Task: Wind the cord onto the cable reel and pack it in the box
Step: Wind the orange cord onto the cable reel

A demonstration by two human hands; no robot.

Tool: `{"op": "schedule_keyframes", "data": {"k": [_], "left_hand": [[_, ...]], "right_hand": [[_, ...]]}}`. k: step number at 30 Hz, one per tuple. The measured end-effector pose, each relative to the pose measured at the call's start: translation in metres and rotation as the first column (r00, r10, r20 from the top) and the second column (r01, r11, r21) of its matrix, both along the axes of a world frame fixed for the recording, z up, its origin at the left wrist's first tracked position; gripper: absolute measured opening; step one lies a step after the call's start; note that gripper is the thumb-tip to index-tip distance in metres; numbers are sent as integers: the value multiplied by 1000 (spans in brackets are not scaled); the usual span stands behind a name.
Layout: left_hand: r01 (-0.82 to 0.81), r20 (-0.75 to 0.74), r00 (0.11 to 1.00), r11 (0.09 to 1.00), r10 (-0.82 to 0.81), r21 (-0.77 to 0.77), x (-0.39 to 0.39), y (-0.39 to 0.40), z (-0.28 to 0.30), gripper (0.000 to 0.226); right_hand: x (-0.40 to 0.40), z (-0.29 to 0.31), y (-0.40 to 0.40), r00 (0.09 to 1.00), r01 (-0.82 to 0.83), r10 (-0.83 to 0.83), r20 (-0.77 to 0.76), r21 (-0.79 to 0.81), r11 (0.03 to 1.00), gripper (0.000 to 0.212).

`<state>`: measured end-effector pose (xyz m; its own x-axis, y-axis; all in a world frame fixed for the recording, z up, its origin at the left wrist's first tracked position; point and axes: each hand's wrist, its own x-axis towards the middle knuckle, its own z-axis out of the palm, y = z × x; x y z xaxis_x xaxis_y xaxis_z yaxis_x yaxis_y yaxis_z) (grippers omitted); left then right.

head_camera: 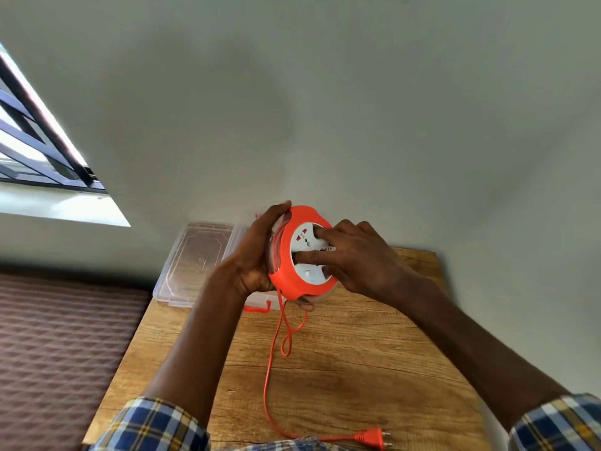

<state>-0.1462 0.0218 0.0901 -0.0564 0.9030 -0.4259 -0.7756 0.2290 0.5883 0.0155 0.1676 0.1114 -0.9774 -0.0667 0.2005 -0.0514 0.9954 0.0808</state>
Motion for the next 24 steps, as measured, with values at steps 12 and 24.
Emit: {"op": "schedule_keyframes", "data": {"k": [12,24], "left_hand": [[-83,-122,989,997,83,8,9,13,5,66],[-35,-94,995,998,30,-52,-3,2,-1,74]], "right_hand": [[-6,-7,-38,752,493,-655,78,-726,480,73],[16,-5,-11,995,71,-83,-64,-162,984,76]]}}
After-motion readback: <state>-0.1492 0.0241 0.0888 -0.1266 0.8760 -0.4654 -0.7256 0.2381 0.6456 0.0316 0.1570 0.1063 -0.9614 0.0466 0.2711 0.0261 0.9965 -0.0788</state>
